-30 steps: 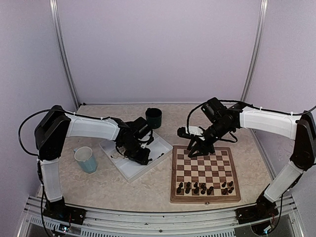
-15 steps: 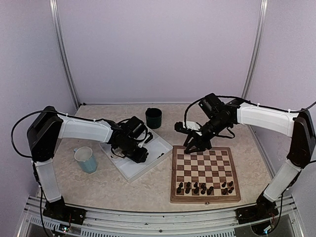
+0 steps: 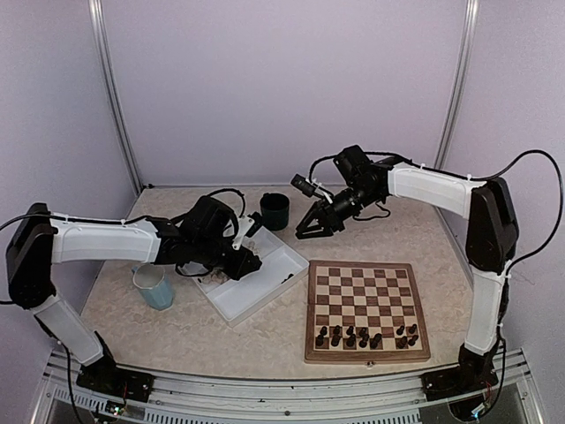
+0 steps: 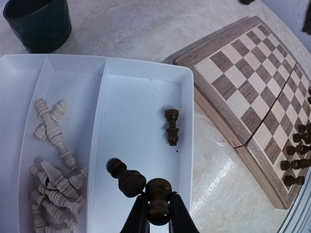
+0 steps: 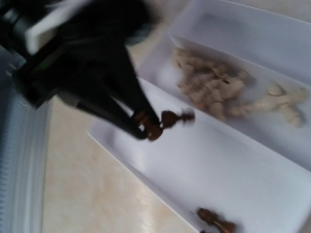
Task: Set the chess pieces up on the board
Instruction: Pass from the left arm to the right
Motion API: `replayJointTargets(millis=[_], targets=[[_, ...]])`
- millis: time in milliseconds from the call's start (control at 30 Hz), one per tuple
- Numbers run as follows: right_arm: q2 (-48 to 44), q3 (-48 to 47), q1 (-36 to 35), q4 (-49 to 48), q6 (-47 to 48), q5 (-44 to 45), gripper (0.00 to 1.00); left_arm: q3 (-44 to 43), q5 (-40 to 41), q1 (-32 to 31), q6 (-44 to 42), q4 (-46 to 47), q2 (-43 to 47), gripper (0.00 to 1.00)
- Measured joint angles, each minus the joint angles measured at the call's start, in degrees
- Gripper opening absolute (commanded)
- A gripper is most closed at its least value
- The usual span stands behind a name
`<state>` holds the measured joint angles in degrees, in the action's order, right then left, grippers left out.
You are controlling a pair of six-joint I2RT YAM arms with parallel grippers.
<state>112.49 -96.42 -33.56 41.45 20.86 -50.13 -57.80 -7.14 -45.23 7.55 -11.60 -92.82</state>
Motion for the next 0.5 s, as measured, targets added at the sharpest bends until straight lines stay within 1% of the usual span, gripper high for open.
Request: replayJointTargets(millis=[233,333,500], targets=[[8.20,-4.35,0.15,0.74,-6.14,-12.00,0.43,0.87,-1.33,-1.77,-0.98,3.63,3.93,0.08],[10.03,-5.64,-0.13,0.83,-7.96,-15.02,0.43,0.87,-1.64,-2.29,-1.49,4.00,3.96,0.08],[10.88,-6.05,-0.31,0.90,-9.35,-17.42,0.42,0.87,-1.68,-2.45,-1.62,4.11,3.96,0.09]])
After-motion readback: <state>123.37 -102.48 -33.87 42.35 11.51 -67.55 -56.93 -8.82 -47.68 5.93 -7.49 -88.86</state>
